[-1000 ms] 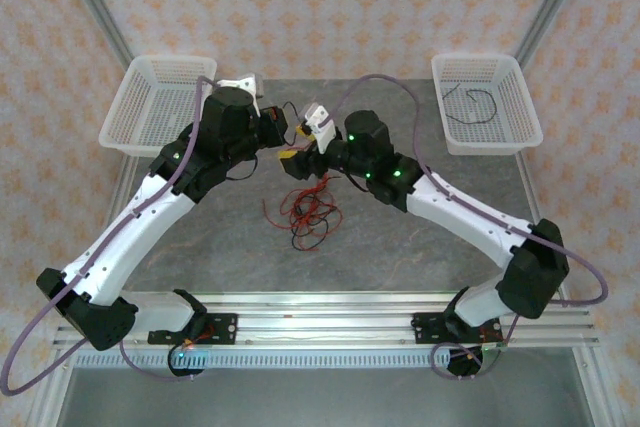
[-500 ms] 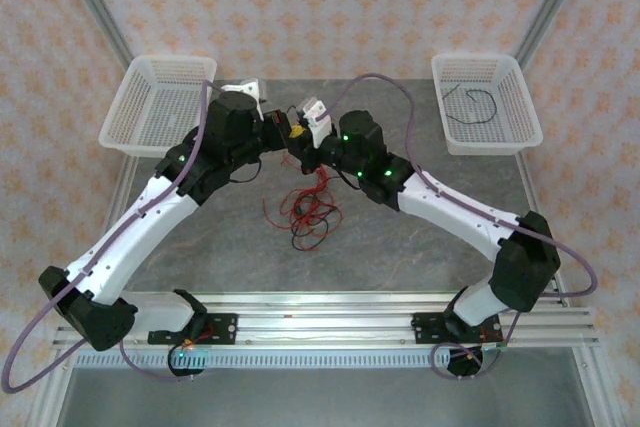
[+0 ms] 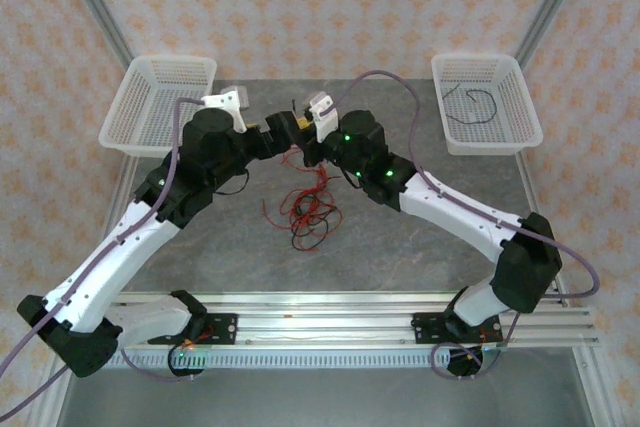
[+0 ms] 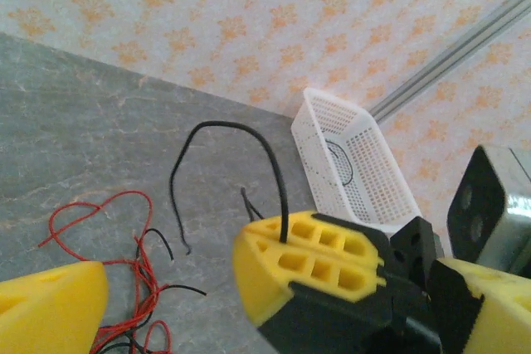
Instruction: Untangle the cables
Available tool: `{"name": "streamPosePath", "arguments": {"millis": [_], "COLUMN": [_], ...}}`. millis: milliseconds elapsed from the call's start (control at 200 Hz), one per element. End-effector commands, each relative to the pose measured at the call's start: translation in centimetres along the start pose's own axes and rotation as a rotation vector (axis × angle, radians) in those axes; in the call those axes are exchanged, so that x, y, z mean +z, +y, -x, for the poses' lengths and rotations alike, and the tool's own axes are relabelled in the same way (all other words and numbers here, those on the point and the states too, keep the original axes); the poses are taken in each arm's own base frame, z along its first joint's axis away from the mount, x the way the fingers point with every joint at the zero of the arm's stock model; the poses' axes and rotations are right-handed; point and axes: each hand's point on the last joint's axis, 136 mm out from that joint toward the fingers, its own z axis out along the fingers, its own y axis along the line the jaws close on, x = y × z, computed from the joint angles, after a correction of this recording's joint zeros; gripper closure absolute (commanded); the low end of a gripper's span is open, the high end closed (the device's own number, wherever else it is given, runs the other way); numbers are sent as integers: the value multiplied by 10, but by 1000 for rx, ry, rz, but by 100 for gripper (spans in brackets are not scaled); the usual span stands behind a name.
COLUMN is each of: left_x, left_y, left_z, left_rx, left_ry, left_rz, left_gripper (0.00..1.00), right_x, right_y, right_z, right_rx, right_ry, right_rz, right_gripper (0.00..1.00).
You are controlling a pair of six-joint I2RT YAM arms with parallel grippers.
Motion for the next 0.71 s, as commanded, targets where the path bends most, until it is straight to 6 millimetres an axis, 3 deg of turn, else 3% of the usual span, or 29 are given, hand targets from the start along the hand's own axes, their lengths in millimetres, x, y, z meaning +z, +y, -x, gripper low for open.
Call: {"name": "streamPosePath", "arguments": {"millis": [0, 95, 265, 485, 701], "left_x": [1, 2, -12, -25, -32], "left_y": [10, 31, 58, 71, 75], "left_z": [6, 3, 3, 9, 7], "left_rx": [-26, -101, -184, -96, -87], "left_ry": [-55, -85, -207, -269, -312], "left_rz": [-5, -10, -27, 34, -5], "left_gripper": [1, 1, 1, 1, 1], "right_x": [-16, -19, -44, -97, -143], "right_y": [-24, -51, -126, -246, -345], "right_z": [27, 27, 30, 33, 33], "right_rx": [12, 39, 107, 183, 265], "right_ry": [-51, -39, -42, -47, -72], "right_rz": [-139, -241, -450, -715, -892], "right_gripper": [100, 100, 100, 100, 100]}}
